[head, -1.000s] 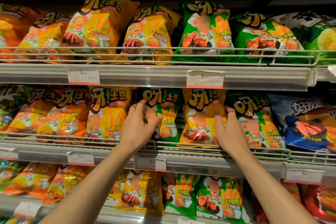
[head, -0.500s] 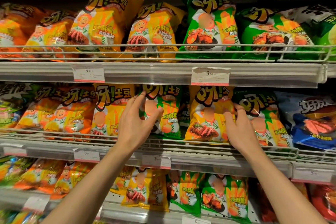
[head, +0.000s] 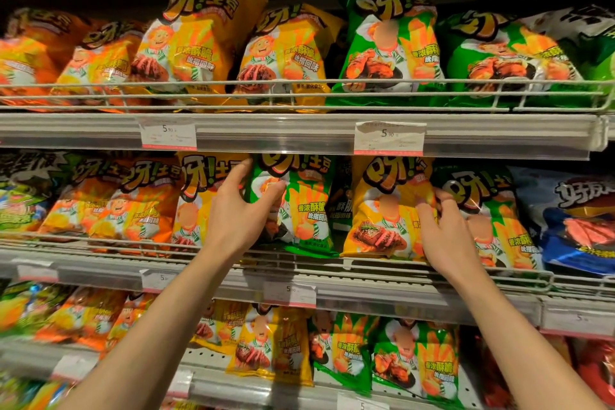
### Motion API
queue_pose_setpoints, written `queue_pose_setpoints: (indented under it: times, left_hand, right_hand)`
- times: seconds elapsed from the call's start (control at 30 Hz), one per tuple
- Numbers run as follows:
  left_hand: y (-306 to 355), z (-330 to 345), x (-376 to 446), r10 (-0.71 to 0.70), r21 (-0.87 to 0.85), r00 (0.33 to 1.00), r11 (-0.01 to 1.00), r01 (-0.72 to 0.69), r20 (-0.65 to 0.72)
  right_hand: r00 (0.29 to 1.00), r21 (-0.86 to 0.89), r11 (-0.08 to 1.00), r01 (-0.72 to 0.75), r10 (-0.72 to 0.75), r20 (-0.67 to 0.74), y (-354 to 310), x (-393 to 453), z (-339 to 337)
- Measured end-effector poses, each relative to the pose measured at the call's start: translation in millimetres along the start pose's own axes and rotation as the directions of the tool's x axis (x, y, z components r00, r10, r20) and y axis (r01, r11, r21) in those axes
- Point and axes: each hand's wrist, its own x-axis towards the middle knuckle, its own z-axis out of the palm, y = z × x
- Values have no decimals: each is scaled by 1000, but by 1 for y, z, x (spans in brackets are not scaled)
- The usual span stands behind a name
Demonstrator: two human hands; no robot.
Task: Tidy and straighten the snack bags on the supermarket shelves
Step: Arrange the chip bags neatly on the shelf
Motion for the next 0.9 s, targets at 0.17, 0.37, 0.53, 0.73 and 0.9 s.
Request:
queue_pose_setpoints:
  times: [0.17,0.37,0.53,0.73,0.9]
  left_hand:
    - [0,-4,4,-132,-84,982,986,144,134]
    - [4,-3,-2,-110,-12,965,993,116,237]
    - [8,-5,-6,-103,28,969,995,99,224]
    - [8,-21,-10,-64,-24,979,997,70,194]
    - [-2,-41,-16,-25,-65,985,997,36,169]
  right_hand:
    - [1000,32,999,-6,5,23,-1,0,-3]
    - [1000,37,999,-16,15,21,-3,-2,-1]
    - [999,50,999,-22,21,26,-2,-1,-2]
    - [998,93,994,-53,49,45,-3,-1,-4]
    - [997,87,995,-56,52,50,-5,-3,-6]
